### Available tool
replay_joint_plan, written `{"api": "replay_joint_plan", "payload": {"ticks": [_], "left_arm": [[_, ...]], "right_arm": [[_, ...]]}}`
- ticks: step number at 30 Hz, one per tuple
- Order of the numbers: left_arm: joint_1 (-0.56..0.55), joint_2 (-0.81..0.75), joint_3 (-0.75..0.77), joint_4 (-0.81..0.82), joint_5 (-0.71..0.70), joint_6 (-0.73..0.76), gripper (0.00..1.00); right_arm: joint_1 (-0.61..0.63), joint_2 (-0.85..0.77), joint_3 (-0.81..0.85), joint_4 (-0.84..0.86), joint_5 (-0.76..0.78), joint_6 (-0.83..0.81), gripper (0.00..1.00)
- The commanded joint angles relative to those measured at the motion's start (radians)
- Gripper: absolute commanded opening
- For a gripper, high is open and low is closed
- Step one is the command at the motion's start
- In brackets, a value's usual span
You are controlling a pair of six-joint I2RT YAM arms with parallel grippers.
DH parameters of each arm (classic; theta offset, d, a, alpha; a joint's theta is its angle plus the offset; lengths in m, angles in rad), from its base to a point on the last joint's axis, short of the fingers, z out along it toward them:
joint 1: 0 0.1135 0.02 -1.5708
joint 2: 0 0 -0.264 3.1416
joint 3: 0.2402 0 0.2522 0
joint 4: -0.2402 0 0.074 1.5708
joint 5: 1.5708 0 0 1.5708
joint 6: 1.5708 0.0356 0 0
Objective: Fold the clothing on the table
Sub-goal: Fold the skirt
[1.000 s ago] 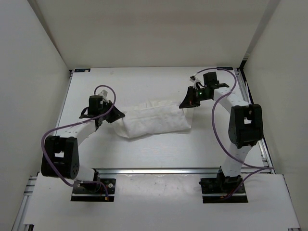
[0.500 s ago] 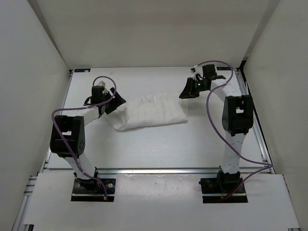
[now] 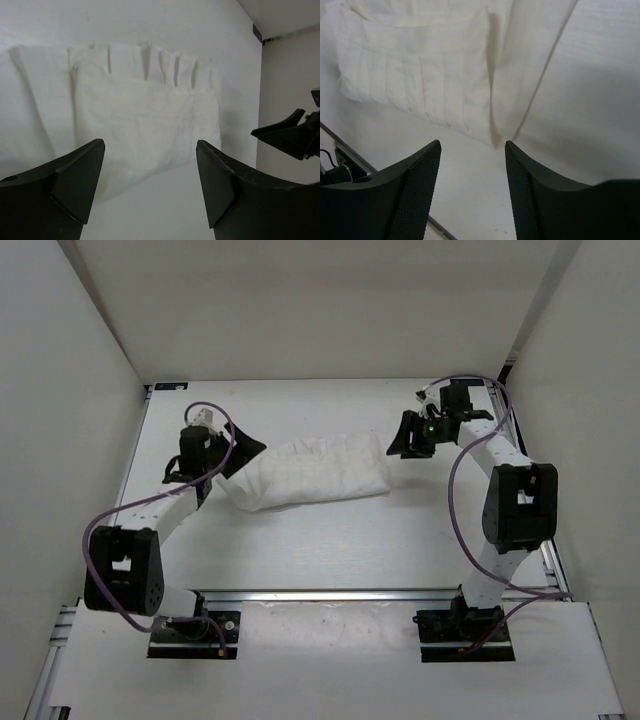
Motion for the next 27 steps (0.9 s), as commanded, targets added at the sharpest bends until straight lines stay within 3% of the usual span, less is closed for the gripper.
{"api": "replay_joint_plan", "payload": {"ticks": [1, 7, 14, 18, 20, 22, 27], "left_arm": [[-0.044, -0.086, -0.092, 0.008, 0.034, -0.036, 0.85], [-0.096, -0.051, -0.184, 0.168, 0.104, -0.082, 0.82], [-0.110, 0.127, -0.046, 0.205, 0.143, -0.097, 0.76], [-0.110, 0.196, -0.049, 0.254, 0.134, -0.117, 0.47], [-0.103, 0.220, -0.069, 0.257, 0.123, -0.122, 0.18], [-0.102, 0.233, -0.103, 0.243, 0.088, -0.113, 0.00], [-0.097, 0.233, -0.164, 0.177, 0.032, -0.075, 0.00]], "right_arm": [[-0.017, -0.053, -0.089, -0.032, 0.038, -0.012, 0.60], [-0.012, -0.044, -0.161, 0.006, 0.051, -0.003, 0.60], [0.009, 0.033, -0.065, 0.032, 0.012, -0.002, 0.60], [0.020, 0.090, 0.012, 0.020, -0.035, 0.005, 0.59], [0.037, 0.108, 0.028, 0.032, -0.044, 0.012, 0.59], [0.043, 0.119, 0.037, 0.037, -0.049, 0.015, 0.59], [0.048, 0.156, 0.093, 0.058, -0.080, 0.015, 0.58]]}}
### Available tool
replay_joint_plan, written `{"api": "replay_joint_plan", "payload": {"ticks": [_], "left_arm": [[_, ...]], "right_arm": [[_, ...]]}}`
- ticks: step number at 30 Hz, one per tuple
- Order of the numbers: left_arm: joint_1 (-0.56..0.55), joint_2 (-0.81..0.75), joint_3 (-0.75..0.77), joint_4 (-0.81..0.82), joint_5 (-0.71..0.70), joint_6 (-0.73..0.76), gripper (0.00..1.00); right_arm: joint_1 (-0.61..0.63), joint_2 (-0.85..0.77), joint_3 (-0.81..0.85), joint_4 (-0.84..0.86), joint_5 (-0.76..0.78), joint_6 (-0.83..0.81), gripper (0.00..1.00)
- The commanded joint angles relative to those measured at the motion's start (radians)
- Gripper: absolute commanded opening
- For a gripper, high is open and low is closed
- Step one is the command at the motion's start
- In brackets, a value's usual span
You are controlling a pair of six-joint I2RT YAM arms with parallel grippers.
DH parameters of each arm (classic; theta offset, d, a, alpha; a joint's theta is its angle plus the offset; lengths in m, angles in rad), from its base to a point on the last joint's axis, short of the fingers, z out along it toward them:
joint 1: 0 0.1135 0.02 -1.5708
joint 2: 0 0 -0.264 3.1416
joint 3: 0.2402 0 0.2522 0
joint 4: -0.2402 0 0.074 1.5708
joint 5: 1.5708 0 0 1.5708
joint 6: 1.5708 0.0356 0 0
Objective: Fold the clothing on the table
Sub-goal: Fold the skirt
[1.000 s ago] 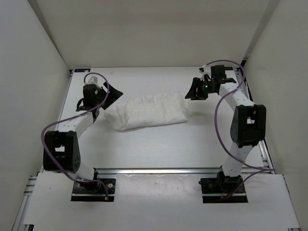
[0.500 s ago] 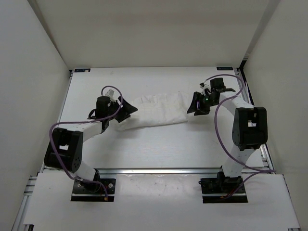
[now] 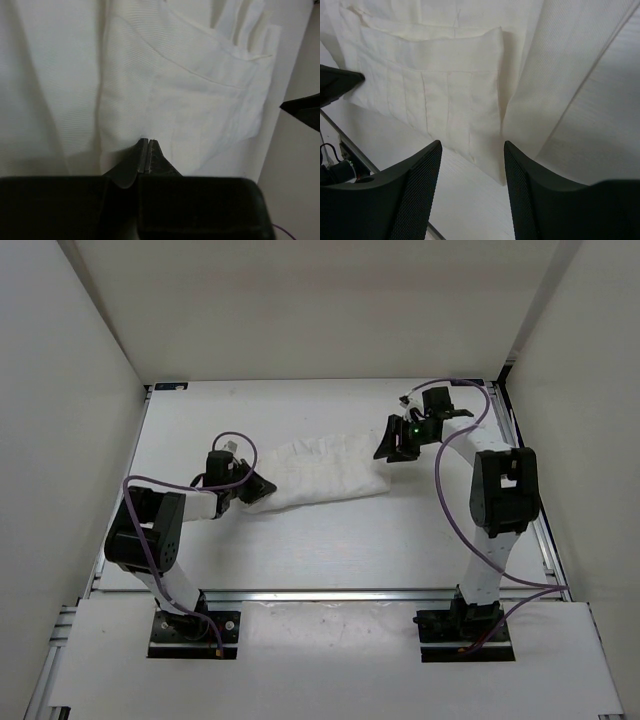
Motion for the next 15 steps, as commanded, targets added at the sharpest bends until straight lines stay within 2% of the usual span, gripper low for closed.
{"api": "replay_joint_plan", "payload": {"ticks": [1, 7, 10, 13, 15], "left_arm": [[0.004, -0.015, -0.033, -0.046, -0.053, 0.038, 0.00], [0.007, -0.032, -0.071, -0.121, -0.090, 0.075, 0.00], [0.015, -0.054, -0.085, -0.153, -0.087, 0.093, 0.00], [0.007, -0.078, -0.082, -0.213, -0.096, 0.135, 0.00], [0.015, -0.104, -0.088, -0.234, -0.090, 0.139, 0.00]], "right_arm": [[0.004, 0.026, 0.073, 0.036, -0.068, 0.003, 0.59], [0.013, 0.115, 0.189, 0.046, -0.093, 0.004, 0.56], [0.006, 0.218, 0.275, 0.056, -0.116, 0.033, 0.54], [0.003, 0.310, 0.384, 0.059, -0.174, 0.076, 0.44], [0.006, 0.351, 0.386, 0.097, -0.214, 0.119, 0.35]]}}
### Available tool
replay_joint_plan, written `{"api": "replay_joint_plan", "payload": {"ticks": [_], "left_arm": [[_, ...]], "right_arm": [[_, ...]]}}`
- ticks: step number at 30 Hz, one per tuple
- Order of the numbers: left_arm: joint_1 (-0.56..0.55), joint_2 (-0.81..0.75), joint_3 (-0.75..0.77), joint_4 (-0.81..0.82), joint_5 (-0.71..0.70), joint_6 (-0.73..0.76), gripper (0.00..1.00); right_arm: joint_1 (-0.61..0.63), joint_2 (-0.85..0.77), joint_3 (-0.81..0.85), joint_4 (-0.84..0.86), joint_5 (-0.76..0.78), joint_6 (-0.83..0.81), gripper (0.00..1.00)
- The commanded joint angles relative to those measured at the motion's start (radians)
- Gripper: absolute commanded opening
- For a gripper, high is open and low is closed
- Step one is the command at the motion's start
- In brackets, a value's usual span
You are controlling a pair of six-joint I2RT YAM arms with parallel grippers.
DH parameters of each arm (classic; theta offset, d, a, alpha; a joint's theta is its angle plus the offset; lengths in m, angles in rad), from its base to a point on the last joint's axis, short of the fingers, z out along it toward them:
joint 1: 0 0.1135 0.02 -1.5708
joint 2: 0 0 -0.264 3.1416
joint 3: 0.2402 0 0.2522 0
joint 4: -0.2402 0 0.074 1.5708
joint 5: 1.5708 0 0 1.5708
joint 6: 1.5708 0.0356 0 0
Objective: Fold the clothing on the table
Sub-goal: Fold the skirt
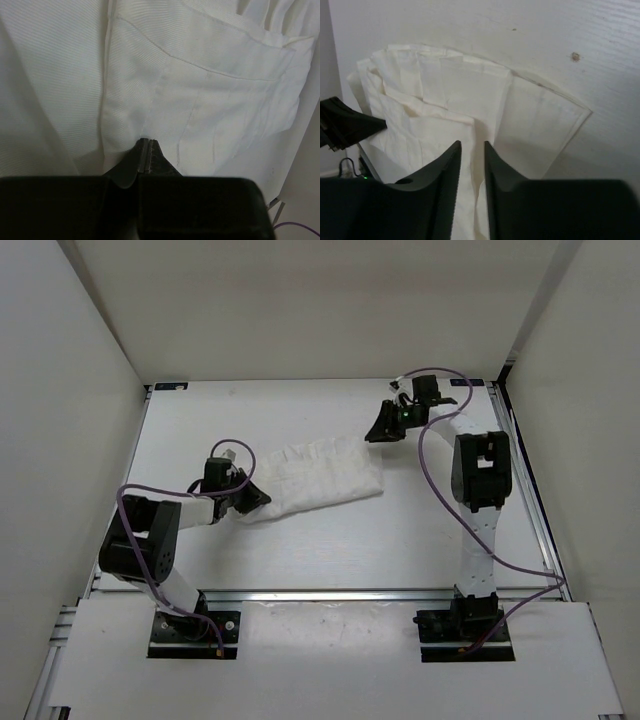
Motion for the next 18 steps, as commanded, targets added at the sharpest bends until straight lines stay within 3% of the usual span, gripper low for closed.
{"api": "replay_joint_plan", "payload": {"ticks": [1, 5, 13, 18], "left_arm": [[0.015, -0.057, -0.039, -0.120, -0.025, 0.058, 0.00], [0.035, -0.100, -0.050, -0.114, 0.003, 0.046, 0.00], [0.031, -0.120, -0.045, -0.079, 0.019, 0.023, 0.00], [0.026, -0.111, -0.051, -0.046, 0.023, 0.008, 0.00]], "right_arm": [[-0.003, 0.053, 0.030, 0.057, -0.100, 0.085, 0.26], [0.022, 0.079, 0.010, 0.014, -0.056, 0.065, 0.05], [0.045, 0.021, -0.091, -0.136, 0.069, 0.002, 0.00], [0.058, -0.100, -0.344, -0.130, 0.119, 0.005, 0.00]]}}
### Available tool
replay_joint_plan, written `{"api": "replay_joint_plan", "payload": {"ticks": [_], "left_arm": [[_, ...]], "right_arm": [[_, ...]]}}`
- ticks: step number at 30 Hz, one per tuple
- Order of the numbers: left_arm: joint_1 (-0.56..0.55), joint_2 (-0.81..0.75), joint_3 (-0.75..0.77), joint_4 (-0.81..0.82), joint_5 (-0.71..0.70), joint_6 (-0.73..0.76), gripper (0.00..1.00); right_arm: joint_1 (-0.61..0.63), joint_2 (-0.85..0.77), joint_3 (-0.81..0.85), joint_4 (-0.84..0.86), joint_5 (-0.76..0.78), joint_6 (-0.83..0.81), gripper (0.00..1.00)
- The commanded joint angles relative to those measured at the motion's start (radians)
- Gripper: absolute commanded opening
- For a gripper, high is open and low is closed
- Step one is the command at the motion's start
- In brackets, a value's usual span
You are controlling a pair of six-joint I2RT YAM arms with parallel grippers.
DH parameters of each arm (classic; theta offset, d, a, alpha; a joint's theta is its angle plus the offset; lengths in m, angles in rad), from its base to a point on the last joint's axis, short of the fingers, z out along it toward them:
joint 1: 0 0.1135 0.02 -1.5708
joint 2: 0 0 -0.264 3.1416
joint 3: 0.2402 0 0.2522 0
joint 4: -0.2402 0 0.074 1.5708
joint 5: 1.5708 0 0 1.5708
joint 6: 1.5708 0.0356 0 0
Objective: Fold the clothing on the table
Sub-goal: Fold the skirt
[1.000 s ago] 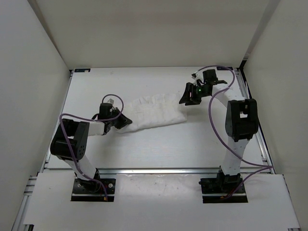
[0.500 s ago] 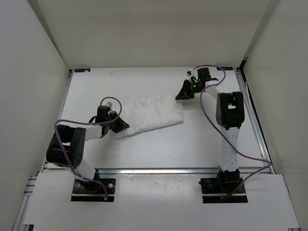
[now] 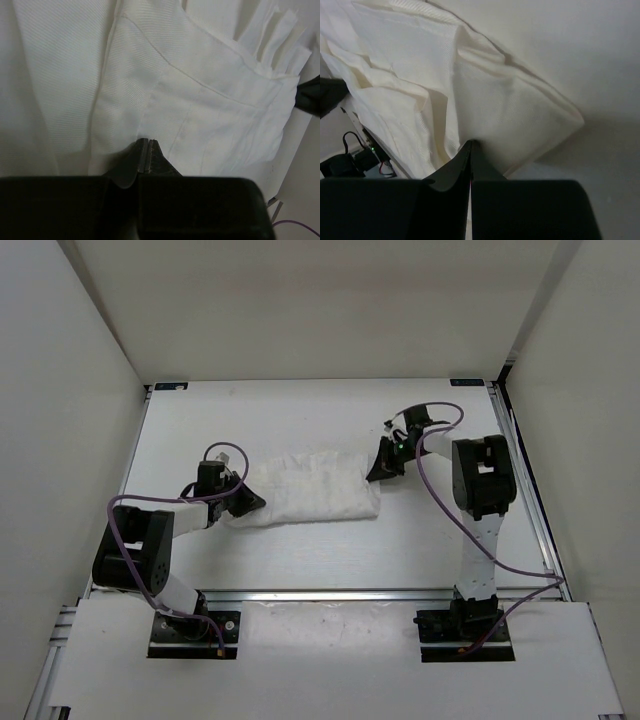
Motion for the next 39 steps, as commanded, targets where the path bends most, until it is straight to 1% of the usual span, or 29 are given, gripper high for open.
{"api": "replay_joint_plan", "payload": {"ticks": [1, 5, 6, 7, 8, 9, 10, 11, 12, 13, 15, 17, 19, 22, 25, 27, 30, 35, 37, 39], "left_arm": [[-0.008, -0.017, -0.008, 0.030, 0.007, -0.008, 0.00], [-0.008, 0.002, 0.020, 0.030, 0.023, -0.005, 0.00], [-0.006, 0.006, 0.025, 0.030, 0.021, -0.005, 0.00], [-0.008, 0.019, 0.031, 0.024, 0.035, -0.004, 0.00], [-0.008, 0.023, 0.037, 0.022, 0.035, -0.002, 0.00], [-0.014, 0.026, 0.049, 0.031, 0.041, -0.008, 0.00], [-0.022, 0.029, 0.052, 0.030, 0.043, -0.004, 0.00], [-0.020, 0.035, 0.057, 0.022, 0.050, -0.002, 0.00], [-0.023, 0.039, 0.064, 0.013, 0.047, 0.001, 0.00], [-0.026, 0.039, 0.061, 0.016, 0.043, 0.004, 0.00], [-0.029, 0.039, 0.058, 0.019, 0.047, 0.001, 0.00], [-0.029, 0.032, 0.054, 0.019, 0.044, -0.002, 0.00], [-0.029, 0.034, 0.054, 0.025, 0.050, -0.005, 0.00], [-0.039, 0.031, 0.055, 0.025, 0.052, -0.010, 0.00], [-0.039, 0.026, 0.057, 0.021, 0.053, -0.005, 0.00], [-0.036, 0.025, 0.057, 0.021, 0.052, -0.005, 0.00], [-0.031, 0.019, 0.052, 0.013, 0.055, -0.004, 0.00], [-0.028, 0.014, 0.035, 0.013, 0.052, 0.000, 0.00], [-0.029, 0.011, 0.034, 0.013, 0.050, 0.006, 0.00], [-0.025, 0.009, 0.026, 0.009, 0.043, 0.004, 0.00]], "right_arm": [[0.016, -0.076, -0.173, -0.054, 0.086, -0.036, 0.00], [0.038, -0.180, -0.379, -0.028, 0.094, -0.018, 0.00], [0.054, -0.211, -0.409, -0.022, 0.097, -0.022, 0.01], [0.068, -0.266, -0.462, -0.007, 0.109, -0.019, 0.00], [0.077, -0.280, -0.514, 0.010, 0.135, -0.014, 0.00], [0.088, -0.332, -0.541, 0.025, 0.152, -0.013, 0.00], [0.093, -0.387, -0.550, 0.044, 0.168, -0.002, 0.03], [0.096, -0.413, -0.562, 0.073, 0.178, -0.004, 0.15], [0.082, -0.461, -0.564, 0.104, 0.172, -0.001, 0.22], [0.072, -0.510, -0.562, 0.111, 0.165, 0.002, 0.24], [0.055, -0.565, -0.530, 0.136, 0.162, 0.018, 0.34], [0.047, -0.598, -0.500, 0.119, 0.157, 0.013, 0.39], [0.045, -0.610, -0.499, 0.125, 0.140, 0.019, 0.41], [0.068, -0.601, -0.547, 0.156, 0.123, 0.039, 0.41], [0.071, -0.576, -0.616, 0.234, 0.060, 0.078, 0.42], [0.085, -0.558, -0.648, 0.289, 0.037, 0.091, 0.41], [0.107, -0.506, -0.650, 0.296, 0.030, 0.096, 0.41], [0.113, -0.477, -0.648, 0.354, -0.018, 0.121, 0.41], [0.111, -0.455, -0.642, 0.371, -0.047, 0.133, 0.38], [0.110, -0.440, -0.640, 0.407, -0.062, 0.147, 0.30]]}}
